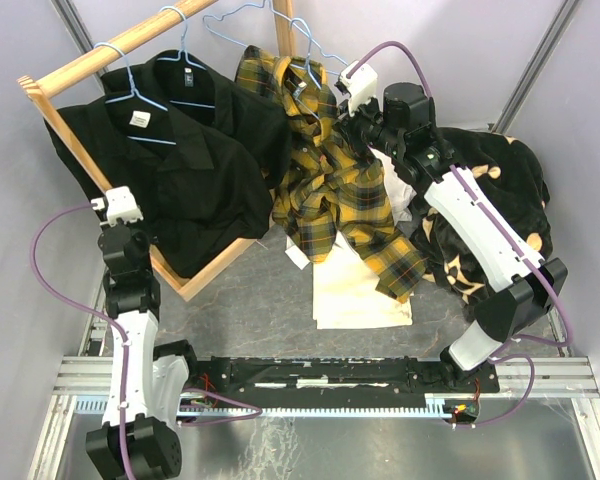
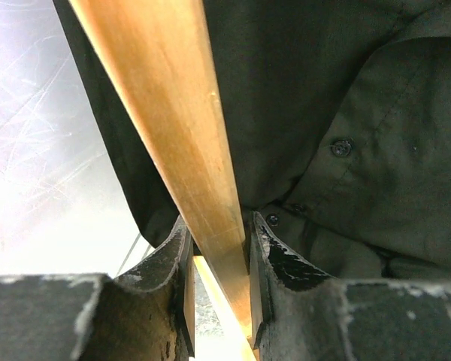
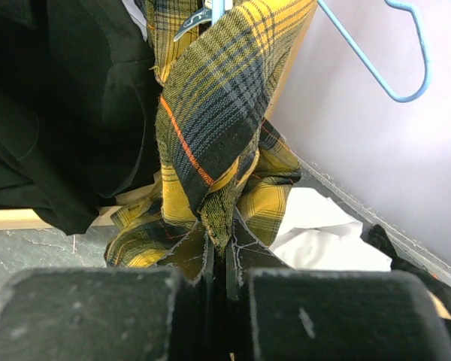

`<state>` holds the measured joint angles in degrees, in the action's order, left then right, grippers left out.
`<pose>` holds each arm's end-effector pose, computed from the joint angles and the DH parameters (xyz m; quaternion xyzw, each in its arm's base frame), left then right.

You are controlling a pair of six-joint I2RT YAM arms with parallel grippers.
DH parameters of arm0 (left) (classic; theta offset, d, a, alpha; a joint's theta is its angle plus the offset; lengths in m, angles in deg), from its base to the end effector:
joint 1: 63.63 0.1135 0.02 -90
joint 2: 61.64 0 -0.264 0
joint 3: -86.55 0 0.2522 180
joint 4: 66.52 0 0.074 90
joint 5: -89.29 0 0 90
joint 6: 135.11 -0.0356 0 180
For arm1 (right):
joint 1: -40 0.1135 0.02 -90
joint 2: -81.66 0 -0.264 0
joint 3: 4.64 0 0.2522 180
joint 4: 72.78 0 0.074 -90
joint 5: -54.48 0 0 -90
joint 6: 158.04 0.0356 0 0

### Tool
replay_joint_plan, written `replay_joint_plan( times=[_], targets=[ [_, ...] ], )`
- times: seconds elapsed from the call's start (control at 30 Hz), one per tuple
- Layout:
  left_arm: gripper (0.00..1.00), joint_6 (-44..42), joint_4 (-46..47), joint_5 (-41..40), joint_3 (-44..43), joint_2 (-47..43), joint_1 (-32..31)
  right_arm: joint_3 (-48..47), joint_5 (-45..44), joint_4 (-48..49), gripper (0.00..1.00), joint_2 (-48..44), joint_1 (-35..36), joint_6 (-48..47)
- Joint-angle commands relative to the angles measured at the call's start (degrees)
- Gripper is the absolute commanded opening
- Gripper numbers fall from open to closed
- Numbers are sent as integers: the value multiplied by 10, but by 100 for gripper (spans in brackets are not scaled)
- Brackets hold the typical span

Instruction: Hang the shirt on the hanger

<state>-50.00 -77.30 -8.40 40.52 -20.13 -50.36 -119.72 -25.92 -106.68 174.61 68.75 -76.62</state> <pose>0.1764 0.0465 0.2964 -0.0989 0.7377 0.1544 0.6497 0.3251 0.1851 0.4499 -0.2975 0.7156 0.1740 0.6076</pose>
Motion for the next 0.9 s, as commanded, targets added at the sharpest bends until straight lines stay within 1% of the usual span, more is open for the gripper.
replay_joint_plan(
  times=[0.0, 0.07, 0.1, 0.2, 0.3, 0.33, 0.4, 0.43, 0.5, 0.57, 0.6, 0.63, 0.73, 0.8, 0.87],
  targets=[
    [3, -41, 50, 327, -30, -5, -87, -5, 11, 59, 0, -25, -3, 11],
    [3, -33, 54, 262, -24, -5, -87, -5, 7, 57, 0, -26, -3, 9],
    [6, -24, 55, 224, -21, -5, -87, -5, 4, 57, 0, -27, -3, 7],
    [27, 14, 34, 124, -23, -12, -87, -5, 2, 57, 0, -29, -4, 4],
    [47, 51, 0, 57, -18, -36, -88, -2, 4, 62, 0, -30, -3, 7],
    [52, 62, -12, 27, -18, -43, -88, -1, 5, 63, 0, -29, -3, 9],
    [59, 85, -40, -39, -23, -52, -87, 1, 7, 66, 0, -29, -3, 11],
    [64, 94, -51, -79, -27, -55, -88, 0, 7, 66, 0, -28, -3, 11],
    [69, 110, -86, -149, -44, -59, -88, -2, 8, 64, 0, -27, -3, 11],
    [72, 129, -129, -200, -64, -64, -88, -4, 9, 63, 0, -28, -3, 13],
    [84, 135, -146, -222, -72, -66, -90, -5, 10, 63, 0, -28, -3, 13],
    [92, 141, -166, -245, -80, -69, -92, -5, 11, 63, 0, -27, -3, 14],
    [94, 160, -233, -311, -101, -82, -102, -5, 12, 62, 0, -27, -3, 16],
    [94, 171, -274, -317, -109, -99, -115, -4, 11, 62, 0, -28, -3, 16],
    [94, 174, -303, -294, -109, -124, -133, -4, 10, 61, 0, -28, -3, 17]
  ],
)
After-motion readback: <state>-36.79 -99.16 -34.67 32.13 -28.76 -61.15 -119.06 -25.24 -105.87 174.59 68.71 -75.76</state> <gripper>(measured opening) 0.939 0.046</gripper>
